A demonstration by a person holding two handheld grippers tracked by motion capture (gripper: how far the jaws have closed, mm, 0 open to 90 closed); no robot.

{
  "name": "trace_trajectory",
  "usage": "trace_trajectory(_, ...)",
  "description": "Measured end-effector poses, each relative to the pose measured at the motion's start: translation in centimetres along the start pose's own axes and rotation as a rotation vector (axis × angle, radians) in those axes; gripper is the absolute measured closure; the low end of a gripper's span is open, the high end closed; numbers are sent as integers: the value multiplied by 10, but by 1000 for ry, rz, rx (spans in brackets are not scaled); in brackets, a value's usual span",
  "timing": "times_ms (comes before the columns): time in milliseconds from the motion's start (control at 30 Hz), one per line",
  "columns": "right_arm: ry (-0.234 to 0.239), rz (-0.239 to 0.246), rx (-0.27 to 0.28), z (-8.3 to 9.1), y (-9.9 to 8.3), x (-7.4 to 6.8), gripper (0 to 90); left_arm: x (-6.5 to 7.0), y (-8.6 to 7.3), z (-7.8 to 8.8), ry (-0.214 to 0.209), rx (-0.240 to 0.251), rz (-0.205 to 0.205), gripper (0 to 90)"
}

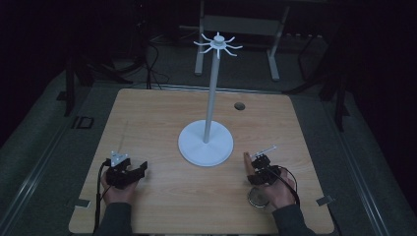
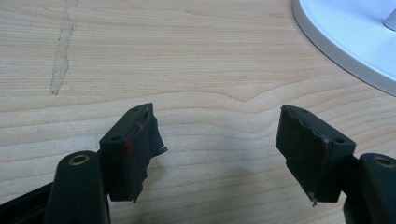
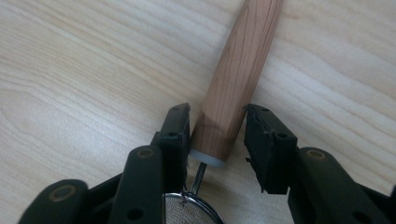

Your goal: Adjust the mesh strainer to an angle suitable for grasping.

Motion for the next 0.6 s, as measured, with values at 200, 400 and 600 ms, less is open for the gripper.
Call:
trace_trajectory(200,17,6,-73,-3,4,1,597,0,0,0,-1,0,0,292)
trace_trajectory(400,27,27,-118,-6,7,0,605,0,0,0,-1,2,1,292)
trace_trajectory(600,17,47,-140,-7,8,2,573,0,0,0,-1,2,0,292)
Point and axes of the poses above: each handheld gripper's, and its own axes: z roughly backward along the jaws, y roughly out of its top, x roughly to its right, the point moved 5 cm from there along -z, roughly forward along the jaws, and after that the axes turned 12 degrees about -y, right-handed, at the moved point
